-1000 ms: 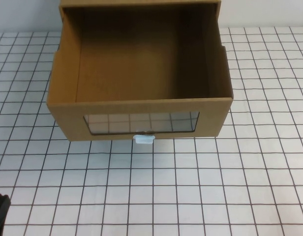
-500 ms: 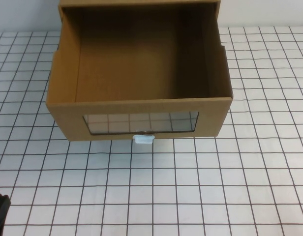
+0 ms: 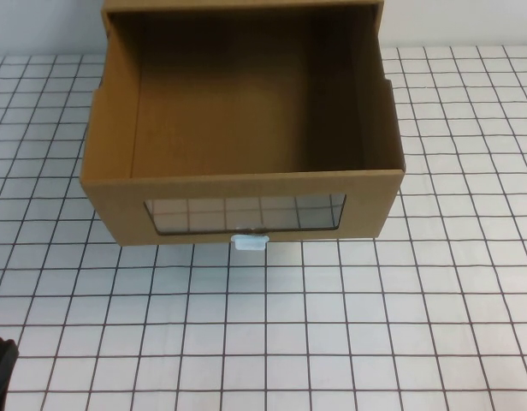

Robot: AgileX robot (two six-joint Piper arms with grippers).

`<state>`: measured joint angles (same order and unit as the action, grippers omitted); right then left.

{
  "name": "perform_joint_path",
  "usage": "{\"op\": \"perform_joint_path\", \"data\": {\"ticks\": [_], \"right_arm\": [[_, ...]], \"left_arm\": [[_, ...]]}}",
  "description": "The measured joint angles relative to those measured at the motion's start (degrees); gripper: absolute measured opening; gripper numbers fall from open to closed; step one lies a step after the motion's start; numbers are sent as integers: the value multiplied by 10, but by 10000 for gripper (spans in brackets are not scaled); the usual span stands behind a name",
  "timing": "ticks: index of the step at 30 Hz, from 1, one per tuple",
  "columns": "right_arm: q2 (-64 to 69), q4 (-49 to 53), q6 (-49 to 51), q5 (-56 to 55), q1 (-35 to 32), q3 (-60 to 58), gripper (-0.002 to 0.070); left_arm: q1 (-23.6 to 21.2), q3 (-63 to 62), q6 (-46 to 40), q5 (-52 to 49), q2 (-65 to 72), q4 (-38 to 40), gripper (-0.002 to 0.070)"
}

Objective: Open the shoe box
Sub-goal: 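Pull the top drawer of the cardboard box fully open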

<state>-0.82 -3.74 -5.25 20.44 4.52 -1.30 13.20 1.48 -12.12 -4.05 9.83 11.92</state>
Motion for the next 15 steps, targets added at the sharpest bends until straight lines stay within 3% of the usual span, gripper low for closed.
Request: {"op": "perform_joint_path", "data": {"ticks": [10,15], "right_arm": [[0,0,0,0,0,0,-13],[0,0,-1,0,0,0,-13]], "left_arm": [[-2,0,-2,0,-5,-17,-2],[-39,0,4,-25,-64,-30,-2]]}}
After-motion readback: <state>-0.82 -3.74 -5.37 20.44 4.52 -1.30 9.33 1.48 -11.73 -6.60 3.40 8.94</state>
